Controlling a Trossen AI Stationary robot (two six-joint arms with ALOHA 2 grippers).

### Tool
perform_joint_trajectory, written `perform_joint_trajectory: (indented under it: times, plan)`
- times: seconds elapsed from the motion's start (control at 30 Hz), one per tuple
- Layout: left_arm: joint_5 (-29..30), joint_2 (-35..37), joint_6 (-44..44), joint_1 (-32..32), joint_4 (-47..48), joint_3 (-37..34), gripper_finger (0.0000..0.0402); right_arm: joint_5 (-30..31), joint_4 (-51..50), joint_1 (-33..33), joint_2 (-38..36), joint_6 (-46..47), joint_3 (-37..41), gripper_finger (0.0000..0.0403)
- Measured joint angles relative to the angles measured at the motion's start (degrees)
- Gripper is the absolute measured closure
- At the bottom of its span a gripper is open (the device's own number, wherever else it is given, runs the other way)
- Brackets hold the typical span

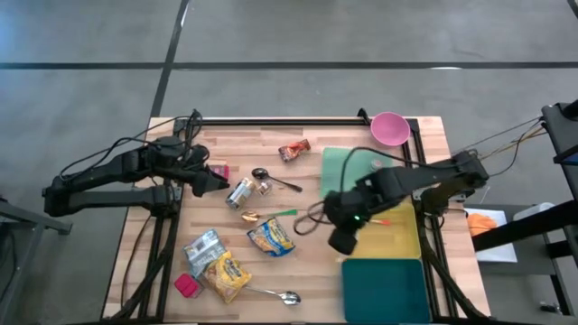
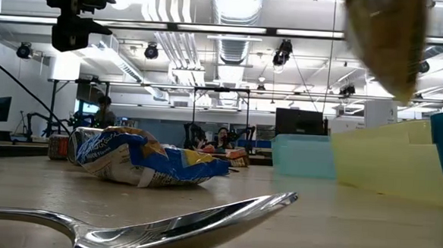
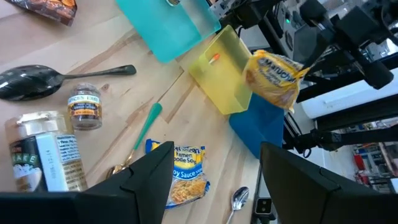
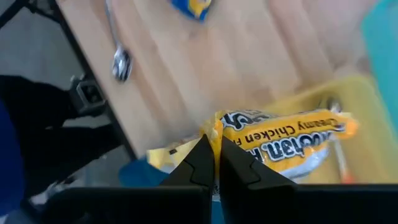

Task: Pick & Place Food Item
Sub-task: Put the right yellow noodle pack into the blue bin

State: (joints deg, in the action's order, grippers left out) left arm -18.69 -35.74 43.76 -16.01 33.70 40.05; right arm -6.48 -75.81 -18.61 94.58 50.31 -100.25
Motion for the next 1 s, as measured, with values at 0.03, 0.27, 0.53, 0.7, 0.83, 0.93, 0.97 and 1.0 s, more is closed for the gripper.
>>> perform_joint_trajectory:
  times: [0.03, 0.27, 0.53, 0.7, 0.83, 0.93, 0.97, 1.0]
  plan:
    - [-0.2, -0.1, 0.1, 0.0, -0.2, 0.0, 0.0159, 0.0, -0.7, -1.3, -0.6, 1.5, 0.0, 0.0395]
    - [-1.2, -1.5, 0.1, 0.0, -2.0, 0.1, 0.0159, 0.0, -2.0, -10.3, -3.8, 16.1, 0.0, 0.0395]
    - [-2.0, -4.3, -0.5, 0.0, -3.5, 0.2, 0.0159, 0.3, -4.0, -20.6, -3.4, 34.4, 0.0, 0.0395]
    - [-2.2, -5.8, -0.9, 0.0, -5.9, 0.2, 0.0159, 0.5, -4.2, -24.9, -1.6, 43.3, 0.1, 0.0395]
    - [-2.4, -6.7, -0.9, 0.0, -7.3, 0.2, 0.0159, 0.5, -4.6, -26.9, 0.5, 48.3, 0.9, 0.0395]
    - [-2.7, -6.9, -1.5, 0.0, -7.4, 0.2, 0.0159, 0.0, -4.1, -27.7, 2.0, 52.4, 2.6, 0.0395]
    - [-2.9, -6.9, -1.6, 0.0, -7.4, 0.2, 0.0159, -0.9, -3.5, -27.9, 2.5, 53.1, 3.3, 0.0395]
    - [-3.0, -6.8, -1.6, 0.0, -7.3, 0.2, 0.0159, -2.0, -2.8, -27.9, 3.1, 53.4, 4.1, 0.0395]
